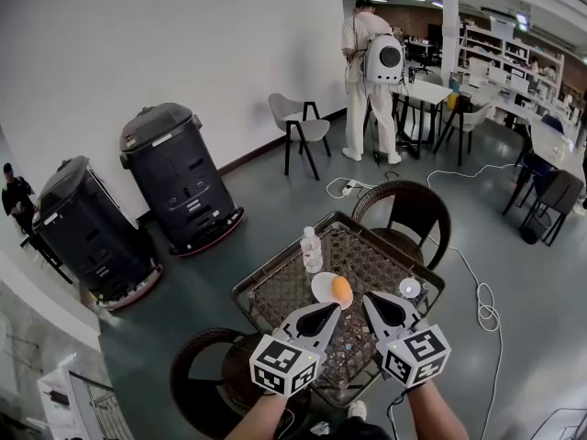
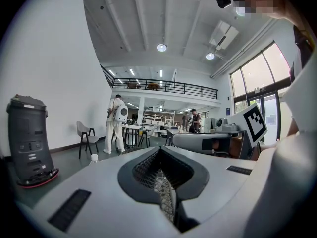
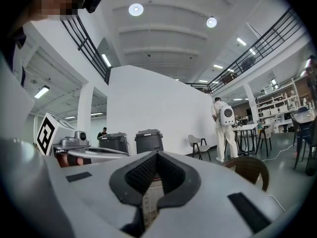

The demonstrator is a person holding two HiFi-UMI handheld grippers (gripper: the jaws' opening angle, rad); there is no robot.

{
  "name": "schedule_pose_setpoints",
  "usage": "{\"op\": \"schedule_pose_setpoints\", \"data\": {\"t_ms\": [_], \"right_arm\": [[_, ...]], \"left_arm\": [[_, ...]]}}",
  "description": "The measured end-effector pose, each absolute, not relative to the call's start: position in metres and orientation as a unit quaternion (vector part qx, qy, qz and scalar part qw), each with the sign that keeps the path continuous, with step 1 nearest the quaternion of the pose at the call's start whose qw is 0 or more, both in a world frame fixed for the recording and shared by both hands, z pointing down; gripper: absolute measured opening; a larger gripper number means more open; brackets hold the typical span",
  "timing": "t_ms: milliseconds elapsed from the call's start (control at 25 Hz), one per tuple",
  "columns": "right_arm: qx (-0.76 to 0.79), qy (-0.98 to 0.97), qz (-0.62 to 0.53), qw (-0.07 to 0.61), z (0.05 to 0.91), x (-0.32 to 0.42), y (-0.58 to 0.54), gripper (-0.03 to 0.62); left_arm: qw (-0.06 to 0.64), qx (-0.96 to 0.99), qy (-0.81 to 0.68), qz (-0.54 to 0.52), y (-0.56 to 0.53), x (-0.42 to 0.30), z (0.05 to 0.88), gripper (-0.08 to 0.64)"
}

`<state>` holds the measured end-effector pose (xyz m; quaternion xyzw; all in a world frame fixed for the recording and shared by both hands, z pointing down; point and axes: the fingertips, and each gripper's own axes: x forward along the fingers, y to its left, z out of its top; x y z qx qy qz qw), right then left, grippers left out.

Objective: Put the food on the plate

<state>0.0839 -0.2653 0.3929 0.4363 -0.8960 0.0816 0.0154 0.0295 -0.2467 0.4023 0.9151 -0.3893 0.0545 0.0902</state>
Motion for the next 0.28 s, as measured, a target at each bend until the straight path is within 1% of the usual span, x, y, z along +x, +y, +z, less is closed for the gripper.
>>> {"op": "schedule_pose_setpoints", "data": {"t_ms": [280], "right_arm": [[0.436,-0.896,0.08,0.017,0.3929,0.0854,-0.2629,0.003]], "left_arm": [[0.09,0.915,-0.39,0.055,-0.2448,0.0318,0.4014,0.009]]}}
